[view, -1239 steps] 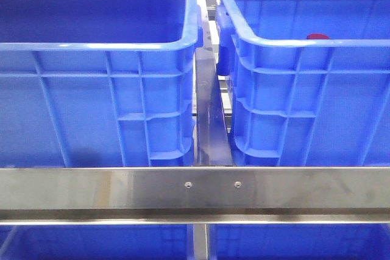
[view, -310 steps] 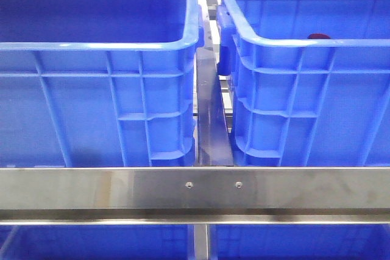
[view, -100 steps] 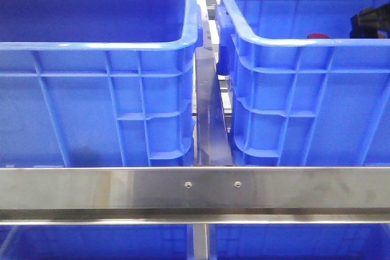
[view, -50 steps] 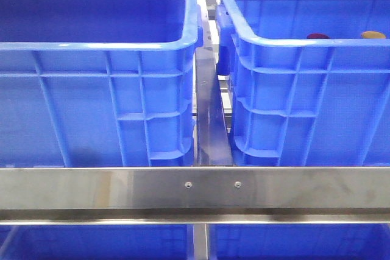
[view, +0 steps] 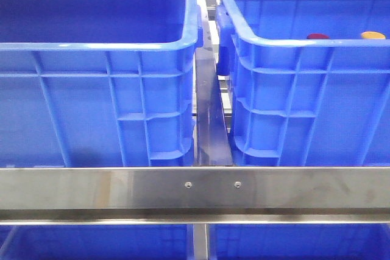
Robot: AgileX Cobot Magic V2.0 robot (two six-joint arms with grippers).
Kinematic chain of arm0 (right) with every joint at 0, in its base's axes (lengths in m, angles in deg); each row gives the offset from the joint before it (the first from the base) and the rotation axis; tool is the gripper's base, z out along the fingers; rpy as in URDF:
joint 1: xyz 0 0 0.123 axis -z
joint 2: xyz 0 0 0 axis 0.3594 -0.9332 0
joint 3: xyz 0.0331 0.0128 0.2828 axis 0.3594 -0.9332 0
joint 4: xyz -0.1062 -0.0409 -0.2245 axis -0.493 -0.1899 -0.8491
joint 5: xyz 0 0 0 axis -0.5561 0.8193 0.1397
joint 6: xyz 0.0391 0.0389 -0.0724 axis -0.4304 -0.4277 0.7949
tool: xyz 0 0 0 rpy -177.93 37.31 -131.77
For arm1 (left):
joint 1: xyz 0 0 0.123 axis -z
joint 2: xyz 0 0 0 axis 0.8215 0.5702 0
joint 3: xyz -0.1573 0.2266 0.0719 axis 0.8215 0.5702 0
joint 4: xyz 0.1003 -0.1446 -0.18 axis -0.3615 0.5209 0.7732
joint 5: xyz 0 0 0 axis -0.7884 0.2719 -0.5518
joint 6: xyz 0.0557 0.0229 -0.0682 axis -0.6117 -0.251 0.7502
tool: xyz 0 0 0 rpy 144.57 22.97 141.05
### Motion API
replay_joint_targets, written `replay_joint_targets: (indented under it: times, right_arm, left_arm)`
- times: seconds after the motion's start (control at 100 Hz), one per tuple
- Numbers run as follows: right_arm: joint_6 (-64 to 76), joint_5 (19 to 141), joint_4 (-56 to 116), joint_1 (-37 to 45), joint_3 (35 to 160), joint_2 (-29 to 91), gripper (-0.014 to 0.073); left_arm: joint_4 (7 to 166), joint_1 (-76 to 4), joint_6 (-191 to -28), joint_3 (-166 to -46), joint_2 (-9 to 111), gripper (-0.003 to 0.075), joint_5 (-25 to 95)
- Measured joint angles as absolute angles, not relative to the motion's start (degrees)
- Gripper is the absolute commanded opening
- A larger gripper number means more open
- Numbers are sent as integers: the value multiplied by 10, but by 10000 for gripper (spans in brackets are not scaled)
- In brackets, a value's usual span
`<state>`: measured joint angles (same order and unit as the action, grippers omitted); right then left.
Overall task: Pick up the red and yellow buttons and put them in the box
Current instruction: 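Open the right gripper to release the yellow button and withdraw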
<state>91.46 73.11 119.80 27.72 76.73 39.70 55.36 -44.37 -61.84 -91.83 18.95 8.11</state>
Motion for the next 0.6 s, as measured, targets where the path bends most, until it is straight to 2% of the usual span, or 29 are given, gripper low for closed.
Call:
replay_joint_targets:
  times: [0.4,0.5,0.6]
  right_arm:
    - [914,778,1197,277,628,603,555]
    - [914,780,1197,277,610,629,491]
    - [914,781,1197,277,604,641,353]
  left_arm:
    - [554,-444,-618,-918,190,-19,81]
    - [554,-444,-618,-918,190,-19,81]
    - [554,-444,-618,-918,190,-19,81]
